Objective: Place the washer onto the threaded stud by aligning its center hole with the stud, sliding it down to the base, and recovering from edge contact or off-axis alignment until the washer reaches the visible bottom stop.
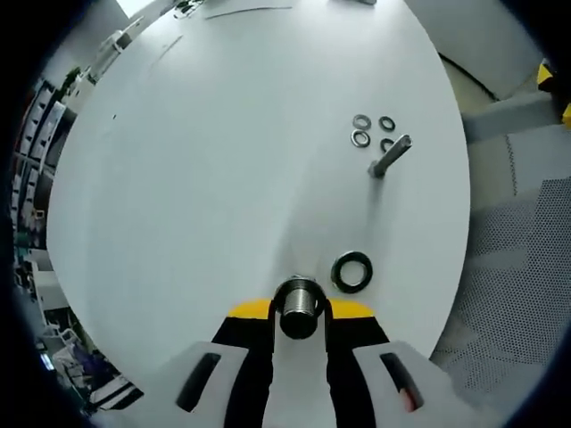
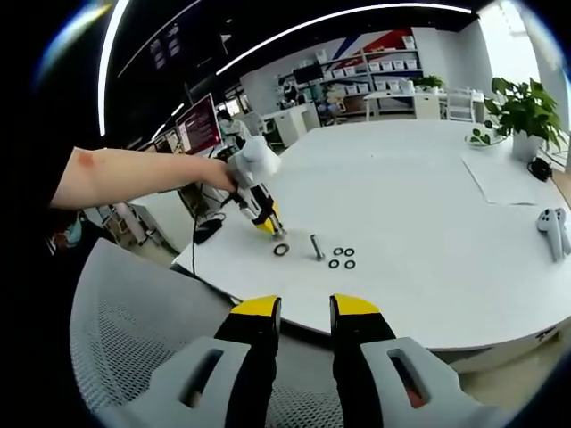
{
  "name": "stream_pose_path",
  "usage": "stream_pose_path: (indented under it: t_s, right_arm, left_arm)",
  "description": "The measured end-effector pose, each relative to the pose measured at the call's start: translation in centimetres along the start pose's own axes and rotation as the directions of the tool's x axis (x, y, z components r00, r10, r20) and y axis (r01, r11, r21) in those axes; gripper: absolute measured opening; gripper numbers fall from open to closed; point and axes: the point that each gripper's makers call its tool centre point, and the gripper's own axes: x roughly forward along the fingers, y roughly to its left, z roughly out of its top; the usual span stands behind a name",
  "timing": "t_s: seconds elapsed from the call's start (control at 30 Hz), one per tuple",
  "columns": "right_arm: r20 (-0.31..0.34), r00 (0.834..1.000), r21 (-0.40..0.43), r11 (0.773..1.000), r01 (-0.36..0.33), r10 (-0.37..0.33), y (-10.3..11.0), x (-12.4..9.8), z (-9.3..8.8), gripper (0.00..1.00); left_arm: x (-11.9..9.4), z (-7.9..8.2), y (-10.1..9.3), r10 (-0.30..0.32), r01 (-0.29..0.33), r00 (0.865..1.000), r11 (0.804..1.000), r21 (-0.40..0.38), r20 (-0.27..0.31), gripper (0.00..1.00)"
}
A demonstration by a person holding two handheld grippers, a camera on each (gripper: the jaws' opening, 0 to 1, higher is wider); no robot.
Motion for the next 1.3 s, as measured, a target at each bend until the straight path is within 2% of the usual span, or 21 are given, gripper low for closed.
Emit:
stream_pose_path:
  t_s: [0.27,0.4,0.53,0.57,0.63,0.7,0.73,0.8,0.83,0.9,0.97,1.13,1.3]
  right_arm:
    - [0.003,1.0,0.009,1.0,0.006,-0.006,-0.1,0.0,0.0,0.25]
    - [0.005,1.0,0.008,1.0,0.0,0.0,-0.1,0.0,0.0,0.25]
    - [0.008,1.0,0.008,1.0,-0.004,0.004,0.0,0.0,0.0,0.25]
    - [0.008,1.0,0.009,1.0,-0.004,0.004,0.0,0.0,0.0,0.25]
    - [0.009,1.0,0.008,1.0,-0.005,0.005,0.0,0.0,0.1,0.25]
    - [0.012,1.0,0.007,1.0,-0.007,0.007,0.1,0.0,0.1,0.25]
    - [0.015,1.0,0.005,1.0,-0.012,0.012,0.1,0.0,0.2,0.25]
    - [0.016,1.0,0.005,1.0,-0.015,0.015,0.2,0.0,0.2,0.25]
    - [0.015,1.0,0.006,1.0,-0.016,0.016,0.2,0.0,0.2,0.25]
    - [0.016,1.0,0.004,1.0,-0.017,0.017,0.2,0.0,0.2,0.25]
    - [0.016,1.0,0.003,1.0,-0.02,0.02,0.3,0.1,0.2,0.25]
    - [0.014,1.0,0.0,1.0,-0.024,0.024,0.3,0.1,0.2,0.25]
    - [0.018,1.0,0.0,1.0,-0.022,0.022,0.3,0.1,0.3,0.25]
  left_arm:
    - [0.8,-0.3,0.0,-0.01,0.01,1.0,1.0,0.006,-0.017,0.19]
    - [0.9,-0.3,-0.3,-0.03,0.031,1.0,1.0,0.005,-0.008,0.2]
    - [1.0,-0.4,-0.1,-0.019,0.019,1.0,1.0,0.0,0.007,0.21]
    - [1.1,-0.6,-0.2,-0.01,0.01,1.0,1.0,-0.006,0.0,0.2]
    - [0.9,-1.4,-0.2,0.005,-0.004,1.0,0.999,0.045,-0.027,0.18]
    - [0.7,-2.0,-0.3,0.008,-0.007,1.0,0.999,0.036,-0.03,0.19]
    - [0.6,-2.1,-0.4,0.002,-0.001,1.0,1.0,0.027,-0.021,0.22]
    - [0.7,-1.5,-1.0,-0.039,0.04,0.997,0.999,-0.019,0.061,0.38]
    - [0.6,-1.5,-1.1,-0.039,0.042,0.997,0.998,-0.042,0.072,0.39]
    - [0.3,-1.9,-0.9,-0.034,0.038,0.996,0.998,-0.041,0.081,0.36]
    - [0.1,-1.8,-1.0,-0.021,0.027,0.994,0.998,-0.057,0.106,0.38]
    - [-0.3,-1.9,-2.7,-0.048,0.06,0.987,0.996,-0.071,0.152,0.4]
    - [-0.3,-1.9,-4.3,-0.076,0.09,0.983,0.993,-0.074,0.165,0.4]
